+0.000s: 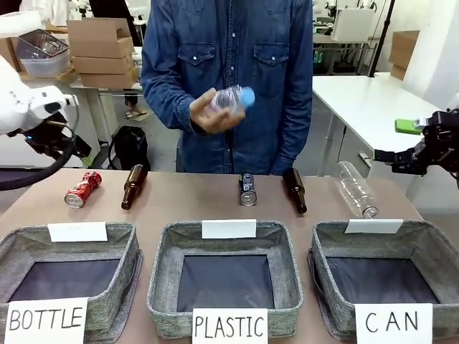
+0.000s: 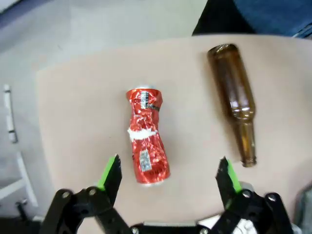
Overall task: Sort the can waste into the basket.
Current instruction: Pick up the can waste from the table and place it in the right Fabric basket.
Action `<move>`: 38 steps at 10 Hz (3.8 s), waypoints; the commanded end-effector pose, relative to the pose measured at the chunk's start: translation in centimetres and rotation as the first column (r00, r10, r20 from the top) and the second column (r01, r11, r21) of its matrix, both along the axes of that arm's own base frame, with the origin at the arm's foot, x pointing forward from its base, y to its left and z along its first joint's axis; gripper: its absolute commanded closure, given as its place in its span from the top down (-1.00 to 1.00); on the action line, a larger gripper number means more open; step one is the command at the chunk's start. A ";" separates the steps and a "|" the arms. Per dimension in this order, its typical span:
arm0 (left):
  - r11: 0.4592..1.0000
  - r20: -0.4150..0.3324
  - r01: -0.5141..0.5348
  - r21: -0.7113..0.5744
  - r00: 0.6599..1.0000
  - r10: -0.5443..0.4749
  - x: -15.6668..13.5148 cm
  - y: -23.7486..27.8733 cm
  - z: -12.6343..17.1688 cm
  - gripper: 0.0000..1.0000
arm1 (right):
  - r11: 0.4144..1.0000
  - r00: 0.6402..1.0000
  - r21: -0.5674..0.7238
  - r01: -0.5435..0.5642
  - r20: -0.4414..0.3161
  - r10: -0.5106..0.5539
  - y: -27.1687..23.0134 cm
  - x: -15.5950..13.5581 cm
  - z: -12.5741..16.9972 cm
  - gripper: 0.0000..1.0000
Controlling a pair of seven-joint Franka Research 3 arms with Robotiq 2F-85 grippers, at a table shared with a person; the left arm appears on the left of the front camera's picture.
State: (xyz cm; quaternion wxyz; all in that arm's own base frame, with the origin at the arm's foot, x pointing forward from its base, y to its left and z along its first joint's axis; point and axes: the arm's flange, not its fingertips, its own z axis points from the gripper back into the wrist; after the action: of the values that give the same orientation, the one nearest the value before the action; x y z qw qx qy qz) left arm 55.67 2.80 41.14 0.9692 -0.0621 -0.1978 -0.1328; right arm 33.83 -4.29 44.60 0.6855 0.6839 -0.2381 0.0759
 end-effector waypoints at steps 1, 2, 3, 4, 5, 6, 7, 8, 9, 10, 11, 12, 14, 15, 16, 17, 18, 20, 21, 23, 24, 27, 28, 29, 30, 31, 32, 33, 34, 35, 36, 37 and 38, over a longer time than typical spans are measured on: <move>0.999 -0.115 -0.041 0.030 0.992 0.045 3.0 0.6 -1.4 1.00 | 1.000 1.000 0.017 0.004 0.022 -0.005 0.1 0.3 0.3 1.00; 0.999 -0.157 -0.041 0.031 0.987 0.046 3.8 0.7 -3.1 1.00 | 1.000 1.000 0.017 0.004 0.022 -0.005 0.1 0.3 0.3 1.00; 0.999 -0.192 -0.036 0.020 0.981 0.039 4.5 0.8 -4.6 1.00 | 1.000 1.000 0.017 0.004 0.022 -0.005 0.1 0.3 0.3 1.00; 0.999 -0.207 -0.040 0.019 0.977 0.043 5.1 0.6 -5.8 1.00 | 1.000 1.000 0.017 0.004 0.022 -0.005 0.1 0.3 0.3 1.00; 0.999 -0.217 -0.039 0.013 0.975 0.041 5.6 0.5 -6.7 1.00 | 1.000 1.000 0.017 0.004 0.022 -0.005 0.1 0.3 0.3 1.00; 0.999 -0.235 -0.039 0.010 0.971 0.040 5.9 0.4 -7.3 1.00 | 1.000 1.000 0.017 0.004 0.022 -0.005 0.1 0.3 0.3 1.00; 0.999 -0.245 -0.043 0.014 0.968 0.045 6.1 0.5 -7.7 1.00 | 1.000 1.000 0.017 0.004 0.022 -0.005 0.1 0.3 0.3 1.00; 0.999 -0.251 -0.041 0.006 0.967 0.041 6.3 0.6 -8.0 1.00 | 1.000 1.000 0.017 0.004 0.022 -0.005 0.1 0.3 0.3 1.00; 0.998 -0.243 -0.056 0.021 0.968 0.059 6.4 0.7 -8.3 1.00 | 1.000 1.000 0.017 0.004 0.022 -0.005 0.1 0.3 0.3 1.00; 0.999 -0.250 -0.050 0.014 0.967 0.052 6.5 0.6 -8.5 1.00 | 1.000 1.000 0.017 0.004 0.022 -0.005 0.1 0.3 0.3 1.00; 0.999 -0.254 -0.043 0.011 0.966 0.044 6.6 0.6 -8.6 1.00 | 1.000 1.000 0.017 0.004 0.022 -0.005 0.1 0.3 0.3 1.00; 0.999 -0.253 -0.041 0.029 0.966 0.047 6.6 0.5 -8.7 -0.18 | 1.000 1.000 0.017 0.004 0.022 -0.005 0.1 0.3 0.3 1.00; 0.999 -0.256 -0.036 0.032 0.966 0.043 6.7 0.8 -8.8 -1.00 | 1.000 1.000 0.017 0.004 0.022 -0.005 0.1 0.3 0.3 1.00; 0.999 -0.255 -0.040 0.034 0.966 0.047 6.6 0.7 -8.9 -1.00 | 1.000 1.000 0.017 0.004 0.022 -0.005 0.1 0.3 0.3 1.00; 0.998 -0.259 -0.038 0.043 0.965 0.048 6.6 0.6 -9.1 -1.00 | 1.000 1.000 0.017 0.004 0.022 -0.005 0.1 0.3 0.3 1.00; 0.998 -0.263 -0.038 0.042 0.964 0.048 6.5 0.6 -9.2 -0.72 | 1.000 1.000 0.017 0.004 0.022 -0.005 0.1 0.3 0.3 1.00; 0.998 -0.263 -0.040 0.043 0.964 0.050 6.5 0.5 -9.2 -0.91 | 1.000 1.000 0.017 0.004 0.022 -0.005 0.1 0.3 0.3 1.00; 0.997 -0.246 -0.041 0.058 0.968 0.054 6.3 0.6 -9.1 -1.00 | 1.000 1.000 0.017 0.004 0.022 -0.005 0.1 0.3 0.3 1.00; 0.996 -0.244 -0.053 0.065 0.967 0.067 6.1 0.6 -9.0 -1.00 | 1.000 1.000 0.017 0.004 0.022 -0.005 0.1 0.3 0.3 1.00; 0.997 -0.237 -0.038 0.071 0.970 0.054 5.2 0.7 -7.8 -1.00 | 1.000 1.000 0.017 0.004 0.022 -0.005 0.1 0.3 0.3 1.00; 0.998 -0.196 0.022 0.061 0.981 -0.010 2.7 0.9 -4.5 -1.00 | 1.000 1.000 0.017 0.004 0.022 -0.005 0.1 0.3 0.3 1.00; 0.903 -0.040 0.426 0.052 0.905 -0.424 -9.9 -0.6 6.4 -1.00 | 1.000 1.000 0.017 0.004 0.022 -0.005 0.1 0.3 0.3 1.00; 0.783 -0.044 0.622 0.035 0.783 -0.620 -14.3 -1.5 8.2 -1.00 | 1.000 1.000 0.017 0.004 0.022 -0.005 0.1 0.3 0.3 1.00; 0.568 -0.055 0.823 -0.017 0.567 -0.822 -18.6 -2.2 9.1 -1.00 | 1.000 1.000 0.017 0.004 0.022 -0.005 0.1 0.3 0.3 1.00; 0.472 -0.011 0.882 0.008 0.472 -0.882 -21.8 -2.7 9.5 -1.00 | 1.000 1.000 0.017 0.004 0.022 -0.005 0.1 0.3 0.3 1.00; 0.375 0.043 0.925 0.053 0.374 -0.927 -24.5 -2.9 9.4 -1.00 | 1.000 1.000 0.017 0.004 0.022 -0.005 0.1 0.3 0.3 1.00; 0.365 0.081 0.927 0.088 0.359 -0.930 -25.3 -3.1 9.1 -1.00 | 1.000 1.000 0.017 0.004 0.022 -0.005 0.1 0.3 0.3 1.00; 0.427 0.118 0.901 0.076 0.417 -0.901 -24.5 -2.9 8.8 -1.00 | 1.000 1.000 0.017 0.004 0.022 -0.005 0.1 0.3 0.3 1.00; 0.448 0.036 0.892 0.055 0.447 -0.894 -25.5 -4.6 9.5 -1.00 | 1.000 1.000 0.017 0.004 0.022 -0.005 0.1 0.3 0.3 1.00; 0.448 0.036 0.892 0.055 0.447 -0.894 -25.5 -4.6 9.5 -1.00 | 1.000 1.000 0.017 0.004 0.022 -0.005 0.1 0.3 0.3 1.00; 0.448 0.036 0.892 0.055 0.447 -0.894 -25.5 -4.6 9.5 -1.00 | 1.000 1.000 0.017 0.004 0.022 -0.005 0.1 0.3 0.3 1.00; 0.448 0.036 0.892 0.055 0.447 -0.894 -25.5 -4.6 9.5 -1.00 | 1.000 1.000 0.017 0.004 0.022 -0.005 0.1 0.3 0.3 1.00; 0.448 0.036 0.892 0.055 0.447 -0.894 -25.5 -4.6 9.5 -1.00 | 1.000 1.000 0.017 0.004 0.022 -0.005 0.1 0.3 0.3 1.00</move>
State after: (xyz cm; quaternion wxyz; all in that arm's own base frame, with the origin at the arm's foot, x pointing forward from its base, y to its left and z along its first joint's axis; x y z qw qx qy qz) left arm 30.10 -1.66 50.34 0.7433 -0.1442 -0.1624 -0.6328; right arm 33.84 -4.30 44.63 0.6853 0.6841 -0.2379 0.0763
